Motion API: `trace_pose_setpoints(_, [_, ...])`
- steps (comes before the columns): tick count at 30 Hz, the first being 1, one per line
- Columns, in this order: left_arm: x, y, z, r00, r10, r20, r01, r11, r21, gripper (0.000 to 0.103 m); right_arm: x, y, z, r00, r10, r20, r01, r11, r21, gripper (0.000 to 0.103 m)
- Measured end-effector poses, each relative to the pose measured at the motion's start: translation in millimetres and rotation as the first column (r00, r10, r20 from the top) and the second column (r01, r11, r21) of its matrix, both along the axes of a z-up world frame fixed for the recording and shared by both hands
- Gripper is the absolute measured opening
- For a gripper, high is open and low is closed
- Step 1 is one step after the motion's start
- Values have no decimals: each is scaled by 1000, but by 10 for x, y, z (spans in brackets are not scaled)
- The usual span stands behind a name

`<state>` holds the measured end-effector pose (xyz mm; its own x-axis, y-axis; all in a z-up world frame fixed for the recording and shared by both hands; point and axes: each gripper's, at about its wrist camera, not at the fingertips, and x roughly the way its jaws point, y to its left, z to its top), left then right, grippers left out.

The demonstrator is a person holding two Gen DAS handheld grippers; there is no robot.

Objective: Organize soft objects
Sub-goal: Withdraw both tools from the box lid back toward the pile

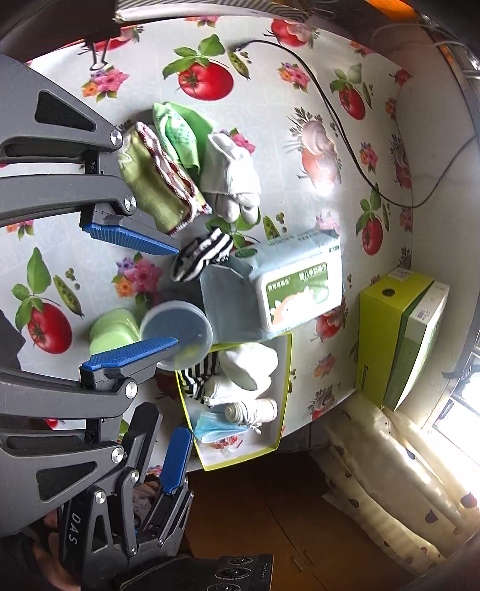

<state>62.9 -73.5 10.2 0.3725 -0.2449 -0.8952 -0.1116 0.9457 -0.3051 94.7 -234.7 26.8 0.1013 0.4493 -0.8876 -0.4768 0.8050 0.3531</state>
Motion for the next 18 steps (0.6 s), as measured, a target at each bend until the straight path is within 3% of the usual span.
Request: trace_pose_setpoints(18, [-436,932,-274,975,214,-57,-215,977,-15,48,-147,532,-31,991,132,-10,-132,991,-19,49])
